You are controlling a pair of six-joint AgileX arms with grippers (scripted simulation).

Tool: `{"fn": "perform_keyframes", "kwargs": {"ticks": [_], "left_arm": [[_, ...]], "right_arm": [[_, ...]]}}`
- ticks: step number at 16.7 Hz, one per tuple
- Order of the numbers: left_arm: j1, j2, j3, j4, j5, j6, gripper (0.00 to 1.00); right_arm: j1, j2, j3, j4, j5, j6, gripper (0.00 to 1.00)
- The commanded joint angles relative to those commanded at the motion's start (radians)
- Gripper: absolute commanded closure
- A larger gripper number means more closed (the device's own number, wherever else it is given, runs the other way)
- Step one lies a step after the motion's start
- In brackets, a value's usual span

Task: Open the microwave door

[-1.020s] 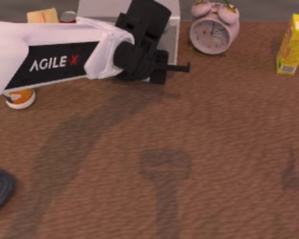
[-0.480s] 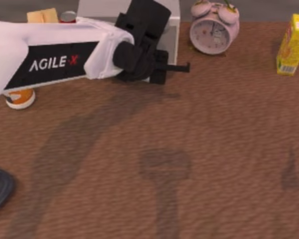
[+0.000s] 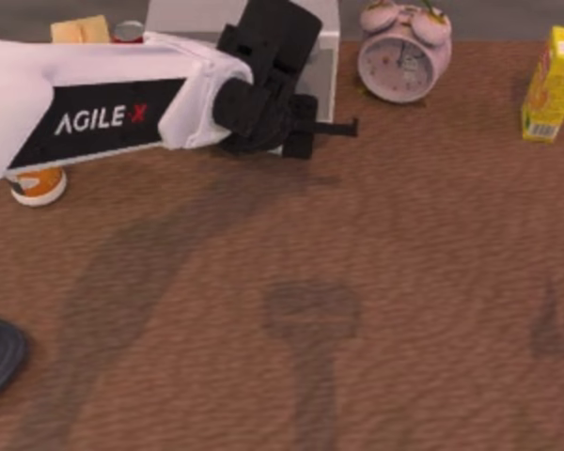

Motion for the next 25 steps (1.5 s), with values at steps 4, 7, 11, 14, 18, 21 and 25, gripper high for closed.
{"fn": "perform_keyframes", "kwargs": {"ticks": [4,7,11,14,18,21,25], "left_arm": [[-0.002,-0.012,-0.018,0.010,0.018,0.015,1.00],[0.009,-0.030,-0.045,0.026,0.033,0.041,1.00],[0.010,-0.031,-0.048,0.026,0.035,0.043,1.00],[0.010,-0.031,-0.048,0.026,0.035,0.043,1.00],[0.010,-0.031,-0.048,0.026,0.035,0.043,1.00],[0.010,-0.031,-0.048,0.026,0.035,0.043,1.00],[0.010,-0.031,-0.048,0.026,0.035,0.043,1.00]], "right_arm": [[0.000,0.000,0.000,0.000,0.000,0.000,0.00],[0.000,0.000,0.000,0.000,0.000,0.000,0.00],[0.000,0.000,0.000,0.000,0.000,0.000,0.00],[0.000,0.000,0.000,0.000,0.000,0.000,0.00],[0.000,0.000,0.000,0.000,0.000,0.000,0.00],[0.000,0.000,0.000,0.000,0.000,0.000,0.00],[0.000,0.000,0.000,0.000,0.000,0.000,0.00]]}}
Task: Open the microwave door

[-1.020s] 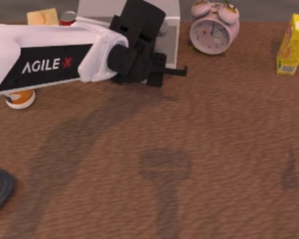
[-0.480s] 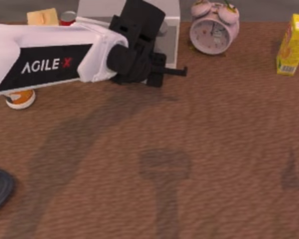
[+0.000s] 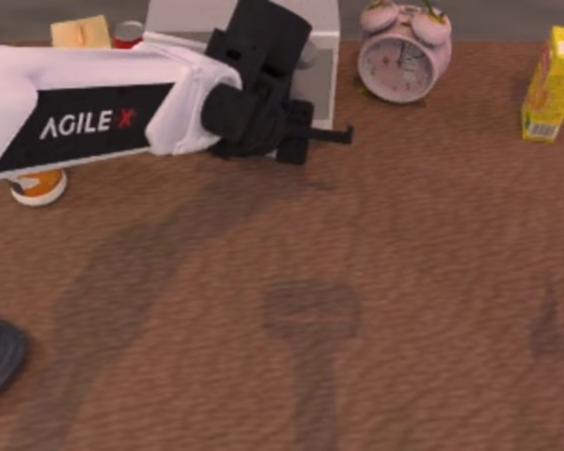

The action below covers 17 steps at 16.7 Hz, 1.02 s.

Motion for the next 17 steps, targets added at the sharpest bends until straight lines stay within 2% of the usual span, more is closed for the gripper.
{"fn": "perform_keyframes", "kwargs": {"ticks": [7,17], "left_arm": [[0.000,0.000,0.000,0.000,0.000,0.000,1.00],[0.011,-0.028,-0.044,0.022,0.034,0.042,1.00]], "right_arm": [[0.000,0.000,0.000,0.000,0.000,0.000,0.00],[0.000,0.000,0.000,0.000,0.000,0.000,0.00]]}}
